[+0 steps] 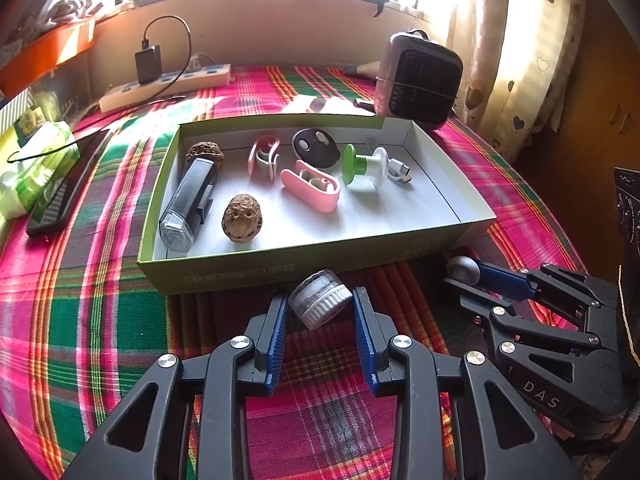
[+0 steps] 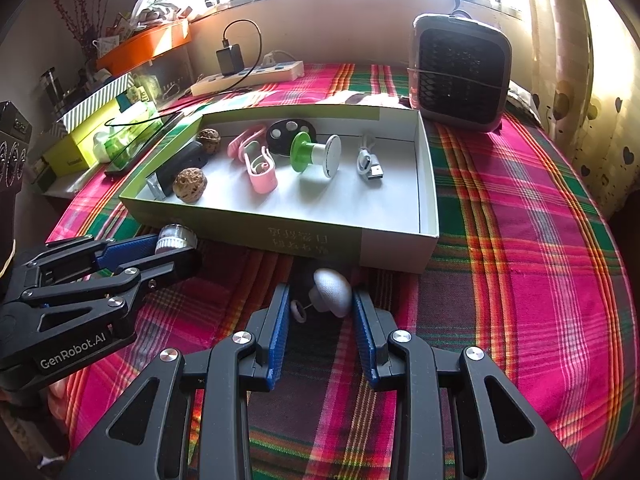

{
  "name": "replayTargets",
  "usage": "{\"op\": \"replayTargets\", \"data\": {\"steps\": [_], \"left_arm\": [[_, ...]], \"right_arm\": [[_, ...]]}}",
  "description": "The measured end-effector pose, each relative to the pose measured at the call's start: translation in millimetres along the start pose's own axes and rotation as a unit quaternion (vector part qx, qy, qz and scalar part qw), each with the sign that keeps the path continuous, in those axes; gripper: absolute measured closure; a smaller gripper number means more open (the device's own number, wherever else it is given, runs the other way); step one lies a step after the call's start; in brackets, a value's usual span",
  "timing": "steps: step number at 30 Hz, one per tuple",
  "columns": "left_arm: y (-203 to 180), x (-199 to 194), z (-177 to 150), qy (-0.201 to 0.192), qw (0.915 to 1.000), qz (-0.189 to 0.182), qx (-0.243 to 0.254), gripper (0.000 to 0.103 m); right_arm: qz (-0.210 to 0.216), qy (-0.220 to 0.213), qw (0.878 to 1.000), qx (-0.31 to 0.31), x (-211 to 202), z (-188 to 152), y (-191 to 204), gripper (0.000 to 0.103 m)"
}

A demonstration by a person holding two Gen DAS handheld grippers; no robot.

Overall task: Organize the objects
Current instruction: 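Carry the white jar and white knob over the box with both tools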

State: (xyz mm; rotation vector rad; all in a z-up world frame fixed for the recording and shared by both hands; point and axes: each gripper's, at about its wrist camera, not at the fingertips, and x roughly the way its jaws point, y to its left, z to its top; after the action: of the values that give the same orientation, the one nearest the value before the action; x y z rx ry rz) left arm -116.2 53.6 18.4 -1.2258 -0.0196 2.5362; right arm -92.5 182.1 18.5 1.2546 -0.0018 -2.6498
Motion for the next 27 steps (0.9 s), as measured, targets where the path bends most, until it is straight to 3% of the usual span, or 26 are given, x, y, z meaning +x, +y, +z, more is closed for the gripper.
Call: {"op": "replayTargets", "data": {"steps": [27], "left_arm": [[-2, -24, 17, -0.025, 0.9997, -0.002, 0.006, 0.074]], "right_arm": [[0.002, -0.042, 0.999, -0.013, -23, 20, 6, 0.071]]}}
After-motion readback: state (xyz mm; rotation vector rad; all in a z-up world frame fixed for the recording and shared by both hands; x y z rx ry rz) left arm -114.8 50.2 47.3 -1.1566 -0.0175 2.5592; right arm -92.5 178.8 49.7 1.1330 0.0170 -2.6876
